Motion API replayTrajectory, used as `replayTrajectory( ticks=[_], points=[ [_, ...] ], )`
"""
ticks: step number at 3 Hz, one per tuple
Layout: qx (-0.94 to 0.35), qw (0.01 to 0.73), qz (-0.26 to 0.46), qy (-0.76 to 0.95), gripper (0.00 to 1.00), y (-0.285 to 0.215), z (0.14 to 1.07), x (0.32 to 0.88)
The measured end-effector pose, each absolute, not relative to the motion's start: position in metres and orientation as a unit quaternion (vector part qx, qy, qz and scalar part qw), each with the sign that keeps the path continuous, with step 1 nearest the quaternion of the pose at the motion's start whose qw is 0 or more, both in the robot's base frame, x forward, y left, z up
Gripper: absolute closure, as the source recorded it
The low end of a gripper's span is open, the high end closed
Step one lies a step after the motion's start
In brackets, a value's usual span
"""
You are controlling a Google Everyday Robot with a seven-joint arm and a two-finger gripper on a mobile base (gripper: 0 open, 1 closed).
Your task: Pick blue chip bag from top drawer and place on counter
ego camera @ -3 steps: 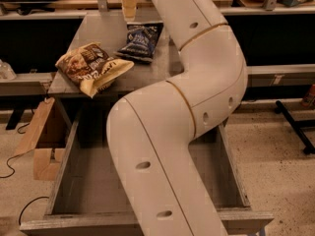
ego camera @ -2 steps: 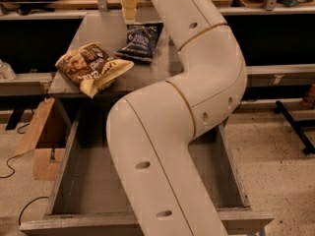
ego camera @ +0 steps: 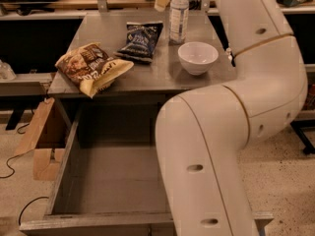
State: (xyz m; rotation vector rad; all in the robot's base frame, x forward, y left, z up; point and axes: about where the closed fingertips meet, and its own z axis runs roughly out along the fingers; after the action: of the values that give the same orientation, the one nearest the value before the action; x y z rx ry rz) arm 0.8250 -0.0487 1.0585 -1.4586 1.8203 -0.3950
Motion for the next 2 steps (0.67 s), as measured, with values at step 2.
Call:
replayTrajectory(
  ticks=[2],
  points=[
    [-0.336,0.447,-0.125,0.819,0.0,-0.239,1.113,0.771]
  ],
)
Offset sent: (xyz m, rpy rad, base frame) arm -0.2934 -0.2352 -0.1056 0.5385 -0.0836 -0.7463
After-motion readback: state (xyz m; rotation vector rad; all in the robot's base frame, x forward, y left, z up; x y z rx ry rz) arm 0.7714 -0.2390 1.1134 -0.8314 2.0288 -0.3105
